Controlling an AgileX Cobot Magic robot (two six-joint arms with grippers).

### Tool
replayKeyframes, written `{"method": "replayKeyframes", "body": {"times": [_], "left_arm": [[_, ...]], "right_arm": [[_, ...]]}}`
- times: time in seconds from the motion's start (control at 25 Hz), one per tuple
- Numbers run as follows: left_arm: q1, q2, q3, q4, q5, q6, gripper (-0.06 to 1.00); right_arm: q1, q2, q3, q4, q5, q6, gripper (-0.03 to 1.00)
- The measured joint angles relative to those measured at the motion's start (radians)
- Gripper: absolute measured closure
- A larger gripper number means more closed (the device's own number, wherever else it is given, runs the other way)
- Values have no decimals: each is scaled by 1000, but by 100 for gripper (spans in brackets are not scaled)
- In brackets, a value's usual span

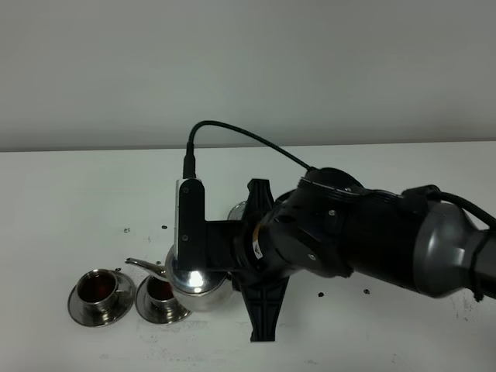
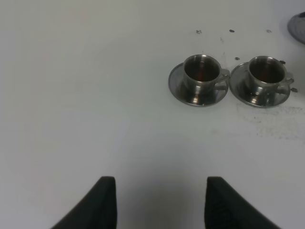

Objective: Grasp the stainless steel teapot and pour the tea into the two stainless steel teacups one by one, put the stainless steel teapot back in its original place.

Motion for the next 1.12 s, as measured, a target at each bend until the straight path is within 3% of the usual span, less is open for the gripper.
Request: {"method": "replayKeyframes", "body": {"times": [0.2, 0.4, 0.92, 1.12], "left_arm": [[0, 0, 0, 0, 0, 0, 46], [0, 0, 0, 0, 0, 0, 46], [0, 0, 0, 0, 0, 0, 46], [0, 0, 0, 0, 0, 0, 46]], "right_arm": [[6, -3, 87, 155, -45, 90, 77], [3, 56, 95, 155, -75, 232, 77], [-11, 147, 59, 114, -59, 300, 77], [-105, 142, -64, 100, -9, 311, 77]]}}
